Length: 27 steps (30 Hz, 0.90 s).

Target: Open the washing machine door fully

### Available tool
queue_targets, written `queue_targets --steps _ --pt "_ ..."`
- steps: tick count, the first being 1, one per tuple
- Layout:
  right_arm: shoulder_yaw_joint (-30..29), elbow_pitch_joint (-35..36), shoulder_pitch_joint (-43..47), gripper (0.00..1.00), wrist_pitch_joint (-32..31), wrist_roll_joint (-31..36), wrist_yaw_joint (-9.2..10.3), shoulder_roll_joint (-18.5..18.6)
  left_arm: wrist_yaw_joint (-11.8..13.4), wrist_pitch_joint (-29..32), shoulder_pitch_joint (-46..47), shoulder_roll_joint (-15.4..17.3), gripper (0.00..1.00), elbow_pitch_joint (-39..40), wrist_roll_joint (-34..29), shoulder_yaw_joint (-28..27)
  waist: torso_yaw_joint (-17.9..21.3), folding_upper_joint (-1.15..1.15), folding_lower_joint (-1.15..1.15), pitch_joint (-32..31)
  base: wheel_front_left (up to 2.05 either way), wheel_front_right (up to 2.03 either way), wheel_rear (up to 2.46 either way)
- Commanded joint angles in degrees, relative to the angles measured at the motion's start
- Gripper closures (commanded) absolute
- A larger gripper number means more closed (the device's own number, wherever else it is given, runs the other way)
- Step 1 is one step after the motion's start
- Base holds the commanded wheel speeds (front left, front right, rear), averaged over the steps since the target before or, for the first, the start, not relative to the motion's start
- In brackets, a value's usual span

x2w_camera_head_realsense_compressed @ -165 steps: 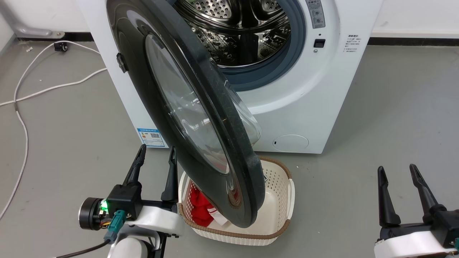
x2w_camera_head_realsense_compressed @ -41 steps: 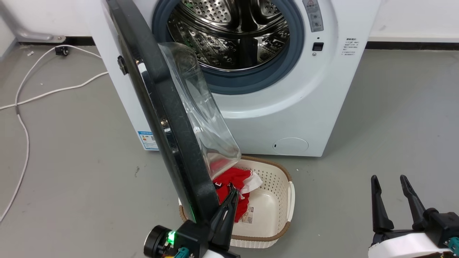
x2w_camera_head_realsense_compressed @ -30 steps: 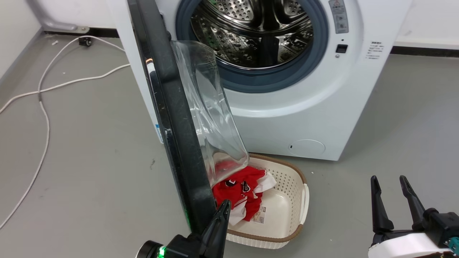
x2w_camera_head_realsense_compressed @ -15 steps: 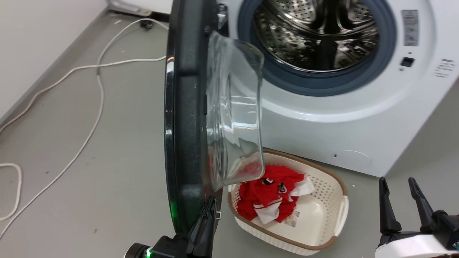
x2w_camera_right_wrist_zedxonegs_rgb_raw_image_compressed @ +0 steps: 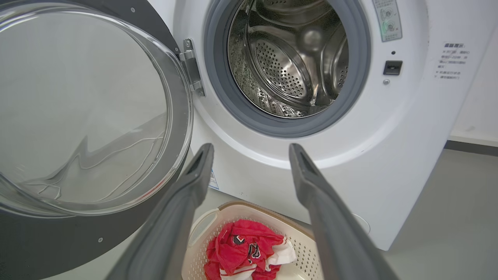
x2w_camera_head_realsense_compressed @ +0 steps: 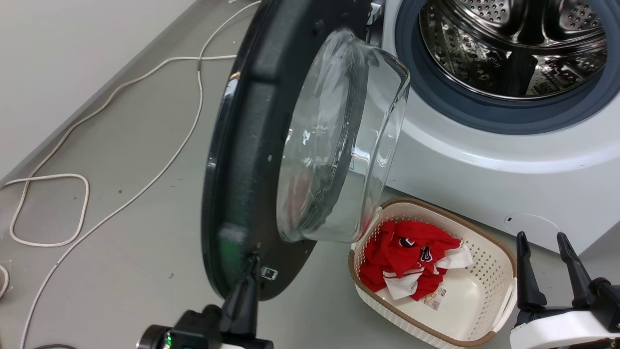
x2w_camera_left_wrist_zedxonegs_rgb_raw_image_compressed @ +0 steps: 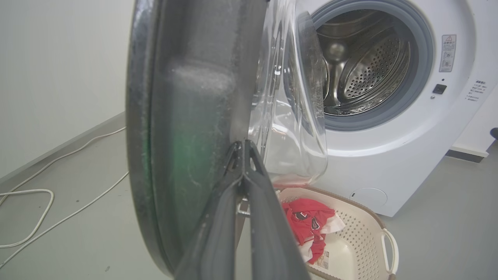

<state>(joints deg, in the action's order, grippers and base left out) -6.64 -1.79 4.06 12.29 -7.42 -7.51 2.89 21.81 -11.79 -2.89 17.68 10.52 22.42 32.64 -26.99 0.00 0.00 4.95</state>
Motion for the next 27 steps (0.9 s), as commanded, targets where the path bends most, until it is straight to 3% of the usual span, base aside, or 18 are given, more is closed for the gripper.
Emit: queue_targets --steps 1,7,15,27 --pt "-0.2 0.5 -0.7 0.00 -0.2 0.6 0.04 0.0 0.0 -0.5 1.3 1.1 1.00 -0.8 0.6 -1.8 -0.5 0.00 0.00 0.6 0.00 0.00 0.00" --pt "-0.5 1.7 -1.8 0.00 -1.1 1.3 0.04 -0.1 -1.6 -2.1 4.7 2.9 1.00 -5.0 4.0 -8.1 -0.3 0.00 0.00 2.1 0.00 0.00 0.00" --pt "-0.7 3.1 -2.2 0.00 -2.2 1.8 0.04 0.0 -4.2 -3.2 10.8 2.5 1.00 -11.4 7.3 -15.4 0.4 0.00 0.00 3.9 0.00 0.00 0.00" --pt "-0.4 4.5 -3.3 0.00 -3.6 2.8 0.04 -0.1 -11.8 -3.4 20.9 2.2 1.00 -22.6 8.3 -25.4 2.1 0.00 0.00 6.3 0.00 0.00 0.00"
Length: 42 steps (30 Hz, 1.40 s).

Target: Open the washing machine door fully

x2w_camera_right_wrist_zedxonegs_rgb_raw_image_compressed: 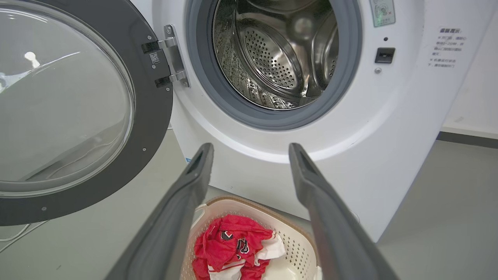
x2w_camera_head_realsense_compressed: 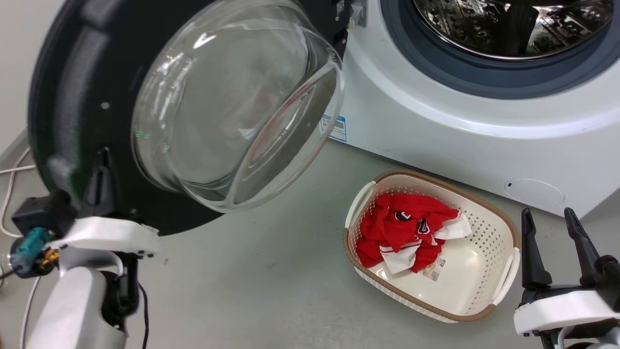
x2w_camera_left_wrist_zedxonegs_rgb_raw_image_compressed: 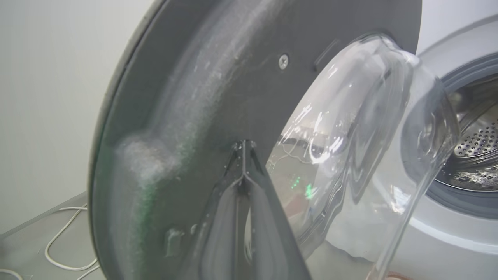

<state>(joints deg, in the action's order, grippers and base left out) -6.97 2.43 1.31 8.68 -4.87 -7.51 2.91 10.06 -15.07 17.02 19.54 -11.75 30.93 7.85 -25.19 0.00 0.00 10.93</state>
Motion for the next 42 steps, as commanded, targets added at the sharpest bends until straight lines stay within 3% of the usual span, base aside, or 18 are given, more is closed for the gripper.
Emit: queue_targets --steps 1,9,20,30,33,34,38,39,40,41,42 --pt "0.0 0.3 -0.8 0.00 -0.1 0.3 0.04 -0.1 -0.7 -0.1 1.7 0.4 1.00 -1.6 -0.4 -1.3 0.6 0.00 0.00 0.4 0.00 0.00 0.00" --pt "-0.2 0.2 -1.5 0.00 -0.1 0.5 0.04 -0.1 -5.6 -0.1 7.0 2.6 1.00 -12.1 -1.1 -8.1 2.6 0.00 0.00 1.7 0.00 0.00 0.00" --pt "-0.4 -0.8 -1.9 0.00 0.3 0.3 0.04 -0.1 -8.4 -0.1 11.3 3.2 1.00 -21.2 -3.3 -12.2 3.4 0.00 0.00 1.5 0.00 0.00 0.00" --pt "0.2 -3.6 -0.9 0.00 1.8 -1.5 0.04 -0.1 -7.1 -0.1 3.2 -0.1 1.00 -13.8 -10.6 -14.0 4.5 0.00 0.00 -2.6 0.00 0.00 0.00" --pt "0.3 -4.7 -0.5 0.00 2.3 -1.9 0.03 -0.1 -6.4 -0.1 -0.7 -2.3 1.00 -9.9 -13.0 -12.9 5.3 0.00 0.00 -4.0 0.00 0.00 0.00" --pt "1.0 -5.6 0.0 0.00 2.8 -2.3 0.04 -0.1 -5.8 -0.1 -4.8 -4.6 1.00 -5.8 -15.0 -11.8 6.5 0.00 0.00 -5.4 0.00 0.00 0.00" --pt "2.1 -6.6 0.3 0.00 3.1 -2.7 0.04 -0.1 -6.4 -0.1 -9.4 -7.1 1.00 -2.2 -16.2 -10.4 8.5 0.00 0.00 -7.0 0.00 0.00 0.00" --pt "2.4 -6.9 0.4 0.00 3.2 -2.7 0.04 -0.1 -6.5 -0.1 -10.0 -7.7 0.87 -1.4 -16.4 -10.1 9.1 0.00 0.00 -7.2 0.00 0.00 0.00" --pt "2.5 -7.1 0.4 0.00 3.1 -2.5 0.04 -0.1 -6.8 -0.1 -10.6 -8.3 0.65 -0.9 -16.8 -9.5 9.6 0.00 0.00 -7.5 0.00 0.00 0.00" --pt "2.8 -7.1 0.4 0.00 3.1 -2.3 0.04 -0.1 -7.0 -0.1 -11.1 -9.0 0.29 -0.3 -16.9 -9.0 10.1 0.00 0.00 -7.6 0.00 0.00 0.00" --pt "3.1 -7.1 0.4 0.00 3.2 -2.1 0.04 -0.1 -7.4 -0.1 -11.6 -9.4 0.00 0.2 -17.4 -8.5 10.7 0.00 0.00 -7.8 0.00 0.00 0.00"
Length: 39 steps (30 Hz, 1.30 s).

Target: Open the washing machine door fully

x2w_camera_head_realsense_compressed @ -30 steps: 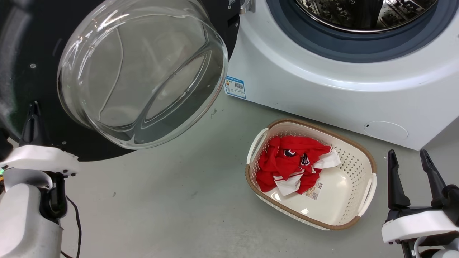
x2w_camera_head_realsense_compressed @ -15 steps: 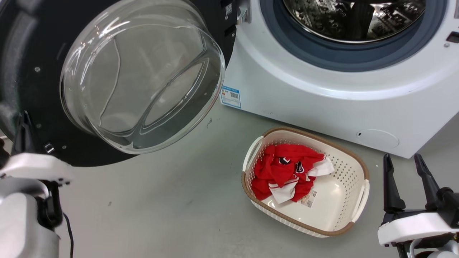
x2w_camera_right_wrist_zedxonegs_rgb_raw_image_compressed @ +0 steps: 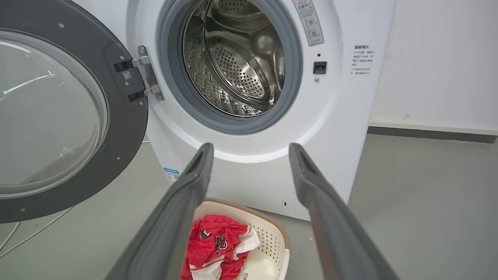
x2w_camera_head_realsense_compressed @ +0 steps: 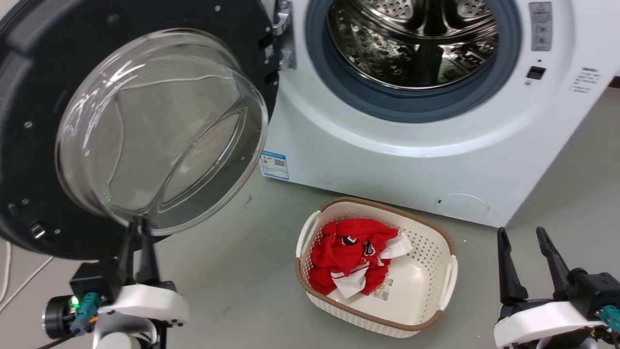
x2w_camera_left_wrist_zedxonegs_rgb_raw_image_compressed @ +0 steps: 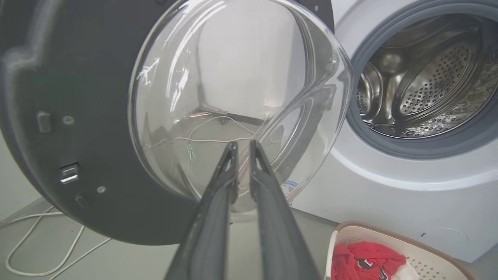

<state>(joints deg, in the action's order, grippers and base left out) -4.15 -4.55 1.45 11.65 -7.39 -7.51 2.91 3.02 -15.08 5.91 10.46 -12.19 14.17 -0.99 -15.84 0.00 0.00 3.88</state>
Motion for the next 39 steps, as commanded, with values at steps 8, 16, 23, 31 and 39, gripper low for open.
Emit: queue_targets --steps 8,16,23,31,39 --pt "1.4 0.4 -0.3 0.00 0.5 1.7 0.04 -0.1 -2.4 -0.1 0.5 -3.8 0.00 2.2 -3.6 4.5 6.5 0.00 0.00 -1.1 0.00 0.00 0.00" --pt "1.5 1.3 -0.2 0.00 0.4 2.2 0.04 -0.1 -3.0 -0.1 2.7 -5.6 0.00 2.0 -6.0 6.0 10.8 0.00 0.00 -1.2 0.00 0.00 0.00" --pt "0.3 1.6 0.0 0.00 0.6 2.6 0.04 -0.1 -3.2 -0.1 1.3 -6.2 0.00 1.5 -7.3 5.8 12.4 0.00 0.00 -1.7 0.00 0.00 0.00" --pt "0.3 1.8 0.0 0.00 0.7 2.8 0.04 -0.1 -2.9 -0.1 -0.1 -6.6 0.00 2.3 -7.7 5.4 12.5 0.00 0.00 -2.1 0.00 0.00 0.00" --pt "0.0 1.7 0.4 0.00 0.7 2.3 0.04 -0.1 -2.8 -0.1 -0.9 -7.0 0.00 3.3 -8.0 5.0 12.6 0.00 0.00 -2.4 0.00 0.00 0.00"
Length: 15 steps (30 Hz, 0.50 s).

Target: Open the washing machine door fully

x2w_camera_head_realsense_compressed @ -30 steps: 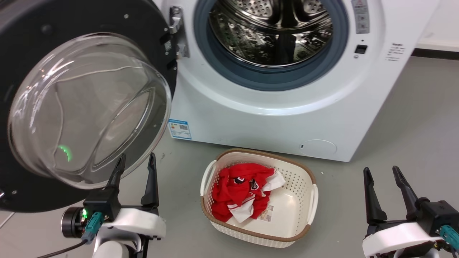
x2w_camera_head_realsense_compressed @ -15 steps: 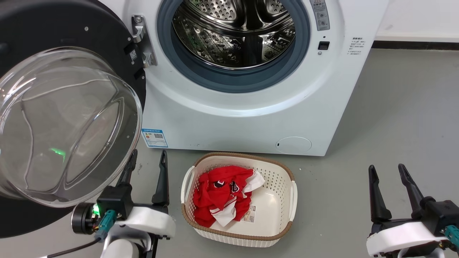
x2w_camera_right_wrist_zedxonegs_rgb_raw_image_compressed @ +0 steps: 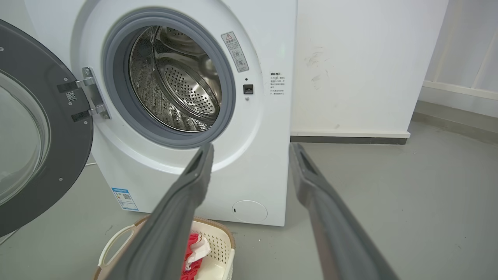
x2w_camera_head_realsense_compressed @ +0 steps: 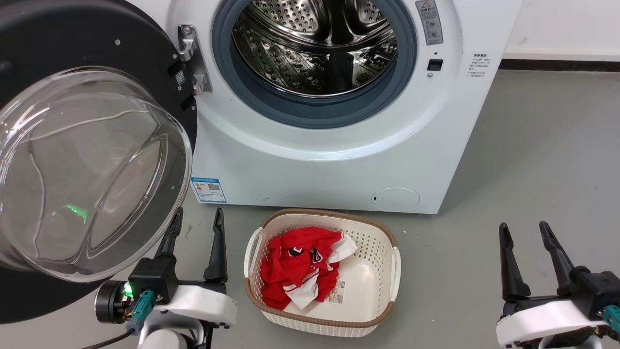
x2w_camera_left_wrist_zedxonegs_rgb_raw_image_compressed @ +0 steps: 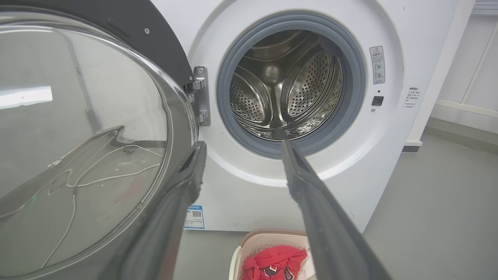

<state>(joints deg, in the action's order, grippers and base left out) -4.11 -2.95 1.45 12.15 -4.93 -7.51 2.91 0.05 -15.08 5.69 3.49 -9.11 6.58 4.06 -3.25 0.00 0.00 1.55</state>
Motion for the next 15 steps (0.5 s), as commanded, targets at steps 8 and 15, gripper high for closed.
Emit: queue_targets --steps 8,15 --pt "0.2 -0.1 0.8 0.00 0.1 -0.6 0.04 -0.1 -0.3 -0.1 -0.8 -0.2 0.00 -0.3 -0.6 -0.4 0.3 0.00 0.00 -0.2 0.00 0.00 0.00" --pt "0.2 -0.1 0.2 1.00 0.0 -0.4 0.00 0.0 -0.4 0.0 -0.5 -0.3 1.00 -0.3 -0.4 -0.6 0.3 0.00 0.00 0.0 0.00 0.00 0.00"
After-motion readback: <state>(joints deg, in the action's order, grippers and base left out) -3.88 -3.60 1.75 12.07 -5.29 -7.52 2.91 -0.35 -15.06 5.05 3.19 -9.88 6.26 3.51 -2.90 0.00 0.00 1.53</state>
